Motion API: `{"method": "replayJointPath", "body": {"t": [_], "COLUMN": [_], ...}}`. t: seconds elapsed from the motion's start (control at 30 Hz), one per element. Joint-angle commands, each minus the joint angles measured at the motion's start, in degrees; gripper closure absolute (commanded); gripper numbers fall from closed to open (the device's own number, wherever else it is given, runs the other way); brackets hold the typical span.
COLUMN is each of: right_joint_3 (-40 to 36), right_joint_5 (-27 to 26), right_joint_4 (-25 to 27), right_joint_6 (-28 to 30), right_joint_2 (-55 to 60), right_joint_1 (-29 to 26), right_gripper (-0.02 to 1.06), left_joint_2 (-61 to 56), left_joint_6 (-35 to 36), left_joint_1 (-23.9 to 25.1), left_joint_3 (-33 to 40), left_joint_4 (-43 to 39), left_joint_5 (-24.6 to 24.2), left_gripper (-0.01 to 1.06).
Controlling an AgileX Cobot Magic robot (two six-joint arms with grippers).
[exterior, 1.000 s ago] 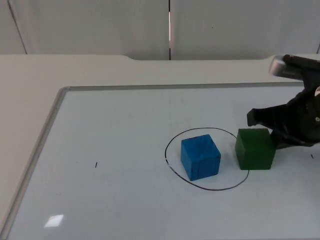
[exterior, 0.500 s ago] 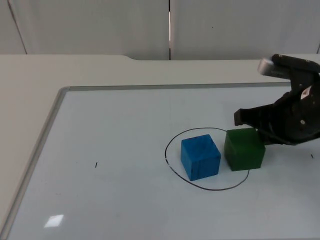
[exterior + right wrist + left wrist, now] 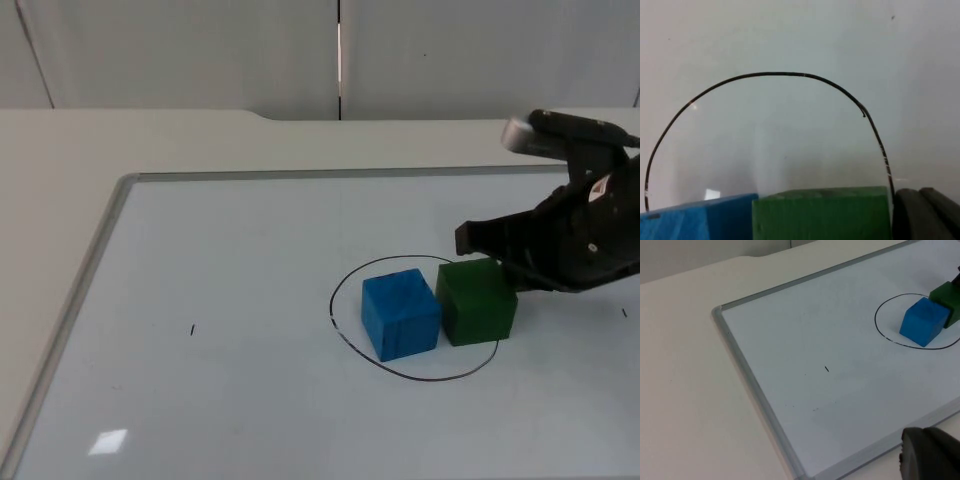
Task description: Push the two cubes into the marked area.
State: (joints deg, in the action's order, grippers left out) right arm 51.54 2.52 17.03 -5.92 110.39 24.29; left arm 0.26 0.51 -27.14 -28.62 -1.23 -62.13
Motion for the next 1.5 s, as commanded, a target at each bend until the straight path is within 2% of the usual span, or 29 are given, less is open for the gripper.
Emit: {"method": "replayJointPath", "body": {"t": [0.0,0.37,1.47], "right_joint_3": [0.31,0.31,0.31], "right_joint_5": [0.37,2.37,2.29], "right_joint_4": [0.17,0.17,0.07], "right_joint_6": [-0.70,-0.73,-1.64], "right_joint_2": [-0.01,-0.01,-0.01], "right_joint_1": [0.42,0.42,0.42], "right_gripper": [1.04,1.04,1.04], "left_joint_2": [-0.26,-0.26,-0.26], "left_joint_6": [-0.01,-0.01,-0.01], "left_joint_1": [-0.05,-0.05,-0.05], "left_joint_3": [0.27,0.27,0.27], "left_joint_4": [-0.32,-0.32,-0.32], "left_joint_5": [0.49,0.49,0.49], "left_gripper": [1.05,1.05,1.05]}}
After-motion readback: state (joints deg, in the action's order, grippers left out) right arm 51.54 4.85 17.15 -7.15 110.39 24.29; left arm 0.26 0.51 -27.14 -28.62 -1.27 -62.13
